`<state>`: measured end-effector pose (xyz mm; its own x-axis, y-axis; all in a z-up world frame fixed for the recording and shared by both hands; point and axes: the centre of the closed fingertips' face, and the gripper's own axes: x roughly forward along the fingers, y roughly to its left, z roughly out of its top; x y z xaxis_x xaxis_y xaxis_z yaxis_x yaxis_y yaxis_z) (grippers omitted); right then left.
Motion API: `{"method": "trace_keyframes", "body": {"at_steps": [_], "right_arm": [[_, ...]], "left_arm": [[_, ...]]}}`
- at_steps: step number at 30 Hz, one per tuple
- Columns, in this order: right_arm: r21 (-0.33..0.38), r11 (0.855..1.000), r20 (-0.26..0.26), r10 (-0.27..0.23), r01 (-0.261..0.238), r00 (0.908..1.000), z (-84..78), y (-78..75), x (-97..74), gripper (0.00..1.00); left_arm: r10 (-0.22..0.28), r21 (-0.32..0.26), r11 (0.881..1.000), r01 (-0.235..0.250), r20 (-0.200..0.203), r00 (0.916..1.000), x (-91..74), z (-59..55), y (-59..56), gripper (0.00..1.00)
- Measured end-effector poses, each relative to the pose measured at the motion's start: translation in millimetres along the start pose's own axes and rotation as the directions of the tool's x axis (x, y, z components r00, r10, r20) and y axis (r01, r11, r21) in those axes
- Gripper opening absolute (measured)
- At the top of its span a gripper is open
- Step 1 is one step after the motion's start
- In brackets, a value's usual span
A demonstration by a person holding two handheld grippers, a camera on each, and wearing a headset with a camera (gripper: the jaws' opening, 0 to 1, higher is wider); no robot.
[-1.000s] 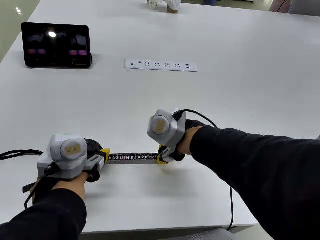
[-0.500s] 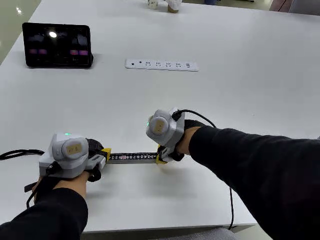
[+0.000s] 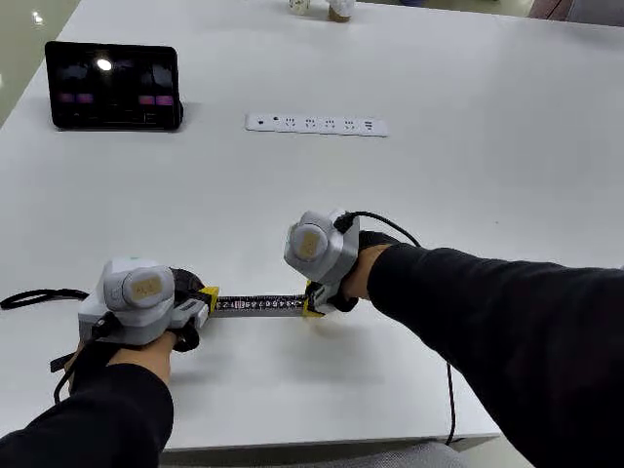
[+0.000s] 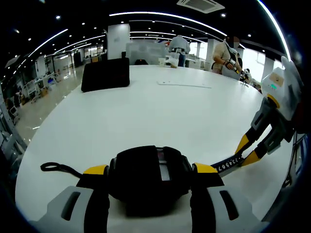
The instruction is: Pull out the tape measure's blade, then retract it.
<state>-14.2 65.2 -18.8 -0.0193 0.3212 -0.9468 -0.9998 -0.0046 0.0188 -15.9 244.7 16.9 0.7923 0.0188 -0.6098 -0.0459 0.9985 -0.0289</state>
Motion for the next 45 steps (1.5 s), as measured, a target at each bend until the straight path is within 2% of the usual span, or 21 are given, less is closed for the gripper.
{"method": "trace_keyframes", "body": {"at_steps": [25, 27, 29, 32, 45], "right_arm": [[0.015, 1.0, 0.021, 0.019, -0.019, 0.9996, 12.5, 1.6, 3.2, 0.11], [0.04, 0.999, 0.033, 0.036, -0.037, 0.9988, 13.9, 2.2, 2.1, 0.11], [0.102, 0.994, 0.036, 0.043, -0.046, 0.9985, 15.0, 2.1, 1.7, 0.11], [0.05, 0.998, 0.023, 0.039, -0.041, 0.999, 15.6, 3.2, 2.1, 0.11], [0.021, 1.0, 0.023, 0.014, -0.014, 0.9996, 18.9, 3.1, 3.8, 0.11]], "left_arm": [[-0.005, -0.006, 1.0, 0.005, -0.006, 1.0, -3.4, 0.2, -1.2, 0.62], [-0.005, -0.006, 1.0, 0.005, -0.006, 1.0, -3.4, 0.2, -1.1, 0.62], [-0.006, -0.007, 1.0, 0.005, -0.006, 1.0, -3.3, 0.2, -1.1, 0.62], [-0.006, -0.008, 1.0, 0.005, -0.006, 1.0, -3.2, 0.2, -1.0, 0.62], [-0.004, -0.008, 1.0, 0.004, -0.009, 1.0, -3.1, -0.6, -1.0, 0.63]]}}
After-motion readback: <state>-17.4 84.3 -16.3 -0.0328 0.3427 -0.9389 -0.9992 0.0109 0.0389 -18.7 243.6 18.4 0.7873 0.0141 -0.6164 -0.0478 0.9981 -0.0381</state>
